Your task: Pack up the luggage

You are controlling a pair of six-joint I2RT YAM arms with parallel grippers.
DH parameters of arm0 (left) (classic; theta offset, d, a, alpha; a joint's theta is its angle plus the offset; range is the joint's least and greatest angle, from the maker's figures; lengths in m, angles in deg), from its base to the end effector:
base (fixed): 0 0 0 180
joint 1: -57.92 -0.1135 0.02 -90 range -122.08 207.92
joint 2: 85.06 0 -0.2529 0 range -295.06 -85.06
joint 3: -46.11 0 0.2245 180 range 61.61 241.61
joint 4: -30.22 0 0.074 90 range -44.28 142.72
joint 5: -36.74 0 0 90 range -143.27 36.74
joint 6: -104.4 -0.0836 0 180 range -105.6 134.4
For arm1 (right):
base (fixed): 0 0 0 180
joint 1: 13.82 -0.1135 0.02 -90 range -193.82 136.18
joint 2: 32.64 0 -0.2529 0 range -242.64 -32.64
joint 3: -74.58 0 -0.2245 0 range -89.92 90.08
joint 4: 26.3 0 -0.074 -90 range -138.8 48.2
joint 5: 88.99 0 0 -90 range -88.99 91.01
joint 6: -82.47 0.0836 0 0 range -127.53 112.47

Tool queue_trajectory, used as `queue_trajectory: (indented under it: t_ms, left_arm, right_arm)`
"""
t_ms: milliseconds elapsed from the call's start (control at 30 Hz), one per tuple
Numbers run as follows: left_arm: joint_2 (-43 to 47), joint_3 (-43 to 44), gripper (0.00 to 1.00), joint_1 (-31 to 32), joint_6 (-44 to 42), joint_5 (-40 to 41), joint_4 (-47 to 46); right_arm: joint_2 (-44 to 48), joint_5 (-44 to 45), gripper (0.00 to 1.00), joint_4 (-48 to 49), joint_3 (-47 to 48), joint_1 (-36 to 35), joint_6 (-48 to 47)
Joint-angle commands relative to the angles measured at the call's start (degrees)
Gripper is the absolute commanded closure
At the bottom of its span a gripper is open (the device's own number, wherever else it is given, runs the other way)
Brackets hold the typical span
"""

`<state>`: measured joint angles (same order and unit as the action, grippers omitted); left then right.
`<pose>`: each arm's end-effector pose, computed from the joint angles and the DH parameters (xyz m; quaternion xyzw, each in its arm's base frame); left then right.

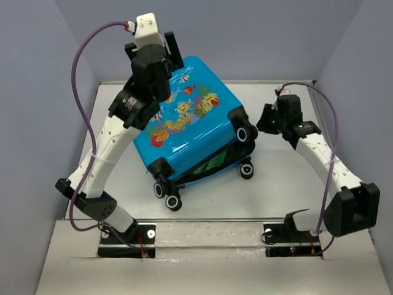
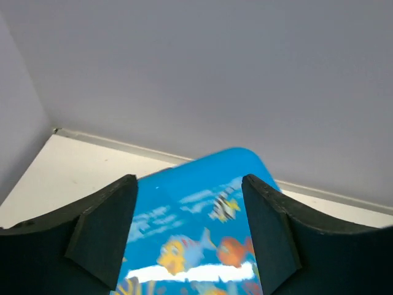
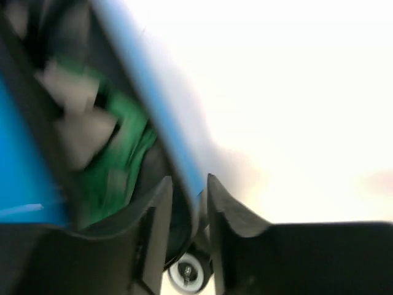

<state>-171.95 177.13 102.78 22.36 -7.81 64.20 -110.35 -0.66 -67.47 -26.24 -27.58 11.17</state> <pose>0.2532 -0.1680 0.5457 -0.0937 0.6553 -0.0926 0.7438 0.3023 0.0765 0.2657 0.0328 0.9045 0.1314 0.4043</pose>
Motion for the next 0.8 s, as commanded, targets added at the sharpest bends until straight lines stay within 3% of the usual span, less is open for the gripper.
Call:
queue_trajectory:
  t_ms: [0,67,133,167,200,267,300,367,433,467,533,600,767]
  left_arm:
    - [-2.8,-1.8,0.2,-16.5,7.1,-19.0,2.3]
    - [-4.6,-3.0,0.2,-23.0,8.0,-23.5,0.8]
    - [-7.5,-2.8,0.2,-26.2,9.2,-26.0,0.4]
    - [-8.8,-1.7,0.2,-27.5,9.0,-27.4,0.2]
    - [-12.1,-0.5,0.2,-30.2,8.9,-28.7,0.8]
    - [-16.8,6.7,0.2,-32.5,8.1,-29.8,4.2]
    - [-21.3,8.9,0.19,-33.3,7.8,-30.3,5.1]
    - [-26.0,16.4,0.19,-36.2,7.4,-35.4,7.5]
    - [-32.9,21.2,0.18,-38.3,6.6,-37.6,8.8]
    - [-36.8,24.5,0.18,-39.1,5.8,-40.8,9.1]
    - [-40.1,26.3,0.18,-40.9,5.9,-44.0,8.6]
    - [-44.2,27.3,0.19,-43.4,7.1,-48.8,6.4]
    - [-51.9,28.6,0.25,-44.2,6.8,-57.8,4.3]
  right_arm:
    - [5.7,24.1,0.73,-0.2,5.6,2.5,2.1]
    - [3.6,20.2,0.77,-4.6,10.4,4.4,1.2]
    - [1.3,27.4,0.74,-5.5,12.7,5.0,2.0]
    - [1.2,25.6,0.72,-4.8,13.5,5.6,0.8]
    - [1.2,19.0,0.71,-4.9,16.0,5.6,-0.8]
    - [2.9,7.6,0.91,-4.9,16.9,5.6,-0.9]
    - [4.2,1.6,0.93,-4.8,15.3,5.6,0.4]
    - [10.0,-6.2,0.93,-4.3,11.2,-2.0,2.2]
    - [13.7,-7.5,0.93,-4.1,3.3,-9.2,3.8]
    - [16.9,-7.5,0.93,-4.1,0.4,-16.1,5.3]
    - [19.6,-4.9,0.93,-4.9,-4.5,-21.6,7.9]
    - [23.1,-4.3,0.93,-6.3,-10.2,-26.0,10.9]
    - [21.8,-2.2,0.93,-5.4,-15.2,-26.6,11.6]
